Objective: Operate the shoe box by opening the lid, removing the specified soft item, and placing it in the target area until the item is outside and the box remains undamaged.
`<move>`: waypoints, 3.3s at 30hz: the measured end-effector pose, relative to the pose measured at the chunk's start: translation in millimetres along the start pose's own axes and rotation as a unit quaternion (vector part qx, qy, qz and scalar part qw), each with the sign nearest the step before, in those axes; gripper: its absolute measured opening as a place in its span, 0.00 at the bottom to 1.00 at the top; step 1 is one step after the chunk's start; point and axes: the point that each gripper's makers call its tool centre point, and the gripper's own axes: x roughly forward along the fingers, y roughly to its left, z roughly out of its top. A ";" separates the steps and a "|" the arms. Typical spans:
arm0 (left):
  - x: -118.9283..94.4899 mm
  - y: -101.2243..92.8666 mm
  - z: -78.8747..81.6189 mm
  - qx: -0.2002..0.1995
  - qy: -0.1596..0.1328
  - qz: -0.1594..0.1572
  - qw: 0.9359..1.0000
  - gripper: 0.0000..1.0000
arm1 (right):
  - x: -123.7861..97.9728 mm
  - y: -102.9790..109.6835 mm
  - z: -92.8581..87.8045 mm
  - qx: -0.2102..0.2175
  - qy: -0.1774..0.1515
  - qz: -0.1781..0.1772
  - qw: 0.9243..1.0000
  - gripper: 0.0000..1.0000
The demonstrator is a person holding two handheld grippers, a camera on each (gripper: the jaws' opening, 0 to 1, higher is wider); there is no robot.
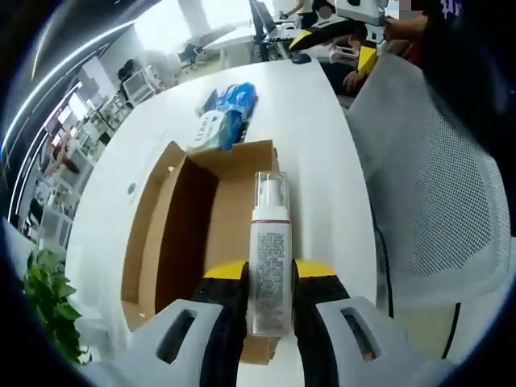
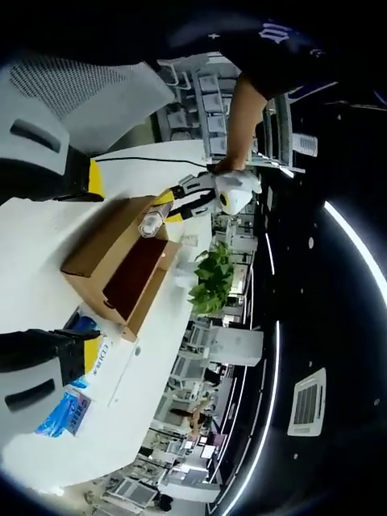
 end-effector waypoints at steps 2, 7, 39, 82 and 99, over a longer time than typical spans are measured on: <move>-0.2 -3.0 5.5 0.004 -0.009 -0.004 1.000 0.19 | 1.5 1.7 1.1 -0.002 -0.001 0.004 1.000 0.60; 0.3 -9.4 18.1 0.012 -0.029 -0.010 0.999 0.19 | 6.2 11.4 4.7 -0.009 -0.003 0.028 1.000 0.55; 9.0 -55.8 76.0 0.080 -0.088 -0.062 0.991 0.19 | 24.0 56.2 19.8 -0.057 -0.016 0.113 0.992 0.32; 10.9 -76.1 108.1 0.120 -0.119 -0.082 0.982 0.19 | 27.5 69.8 21.3 -0.094 -0.013 0.132 0.987 0.16; 8.5 -79.7 111.3 0.117 -0.129 -0.100 0.980 0.19 | 26.5 70.3 12.2 -0.102 -0.001 0.136 0.985 0.18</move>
